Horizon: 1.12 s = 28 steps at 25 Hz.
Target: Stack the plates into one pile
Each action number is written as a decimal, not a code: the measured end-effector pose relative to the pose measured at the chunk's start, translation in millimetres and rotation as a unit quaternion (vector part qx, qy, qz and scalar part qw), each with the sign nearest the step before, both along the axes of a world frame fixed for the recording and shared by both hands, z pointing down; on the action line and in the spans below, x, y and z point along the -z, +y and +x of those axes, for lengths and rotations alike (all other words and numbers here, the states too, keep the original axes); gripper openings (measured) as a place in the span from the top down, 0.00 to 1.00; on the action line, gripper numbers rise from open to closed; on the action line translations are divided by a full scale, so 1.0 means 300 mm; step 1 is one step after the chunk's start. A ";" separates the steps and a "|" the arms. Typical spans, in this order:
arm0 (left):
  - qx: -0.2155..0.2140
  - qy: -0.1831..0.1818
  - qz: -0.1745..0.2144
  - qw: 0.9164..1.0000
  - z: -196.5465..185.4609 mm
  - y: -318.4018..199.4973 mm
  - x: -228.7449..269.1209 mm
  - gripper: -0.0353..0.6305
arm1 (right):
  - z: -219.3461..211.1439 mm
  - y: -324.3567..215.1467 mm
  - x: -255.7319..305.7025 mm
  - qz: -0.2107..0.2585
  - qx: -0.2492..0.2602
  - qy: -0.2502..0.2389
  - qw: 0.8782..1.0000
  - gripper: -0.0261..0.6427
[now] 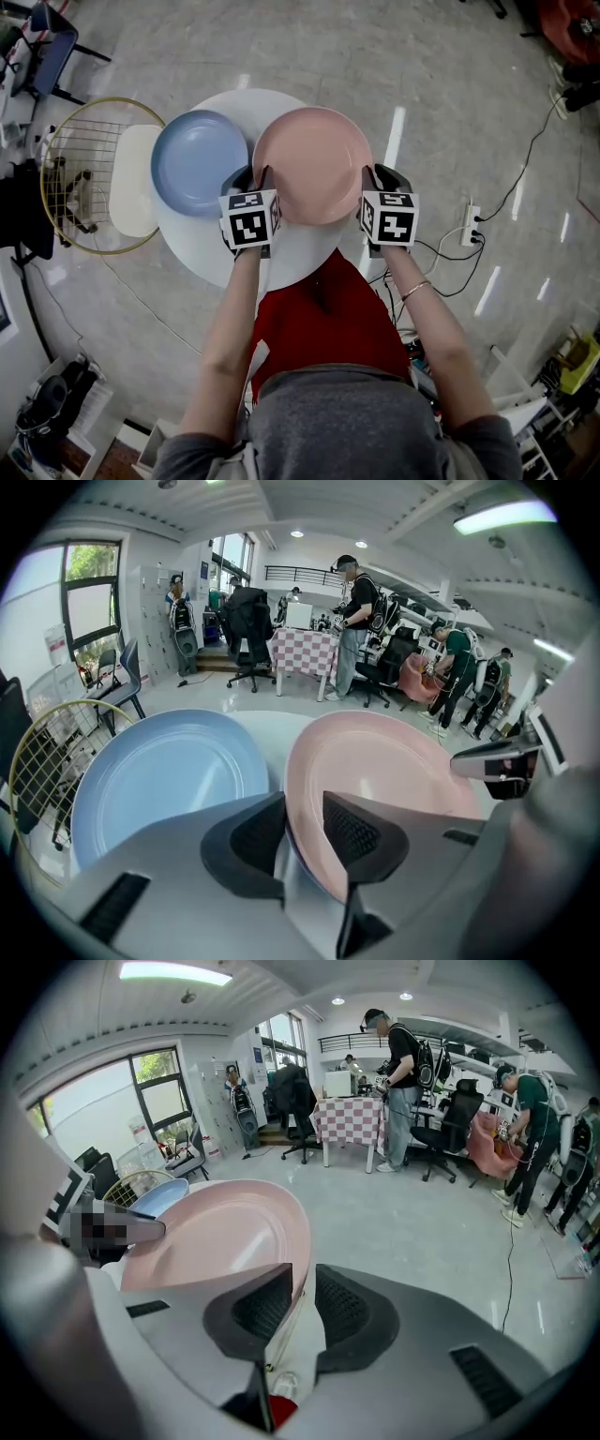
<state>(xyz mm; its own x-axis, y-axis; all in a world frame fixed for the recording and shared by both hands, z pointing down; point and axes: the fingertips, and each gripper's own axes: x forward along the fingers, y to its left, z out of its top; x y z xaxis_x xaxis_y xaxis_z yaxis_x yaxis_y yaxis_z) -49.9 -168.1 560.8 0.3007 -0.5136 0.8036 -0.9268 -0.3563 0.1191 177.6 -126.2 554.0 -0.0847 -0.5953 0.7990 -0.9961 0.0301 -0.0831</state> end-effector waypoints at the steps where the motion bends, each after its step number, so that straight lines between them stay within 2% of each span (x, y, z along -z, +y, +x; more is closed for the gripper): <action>1: -0.001 -0.007 0.002 1.000 -0.005 0.000 -0.001 0.74 | 0.002 -0.002 0.004 0.003 -0.001 0.003 1.000 0.85; 5: 0.003 -0.019 0.017 1.000 -0.028 0.003 0.016 0.73 | 0.012 -0.012 0.028 0.015 -0.001 0.008 1.000 0.85; 10: 0.029 -0.003 0.030 0.999 -0.053 0.004 0.068 0.73 | 0.020 -0.048 0.101 0.046 0.004 0.019 0.999 0.85; 12: 0.048 0.007 0.033 0.998 -0.089 0.010 0.090 0.73 | -0.003 -0.068 0.140 0.058 0.013 0.018 0.998 0.85; 15: 0.099 0.018 0.041 0.994 -0.169 0.022 0.121 0.74 | -0.063 -0.135 0.191 0.077 0.052 0.011 0.996 0.85; 21: 0.186 0.017 0.050 0.981 -0.351 0.069 0.157 0.75 | -0.288 -0.264 0.247 0.102 0.150 -0.007 0.983 0.85; 28: 0.264 0.026 0.043 0.963 -0.551 0.155 0.160 0.75 | -0.616 -0.327 0.243 0.098 0.254 -0.023 0.962 0.85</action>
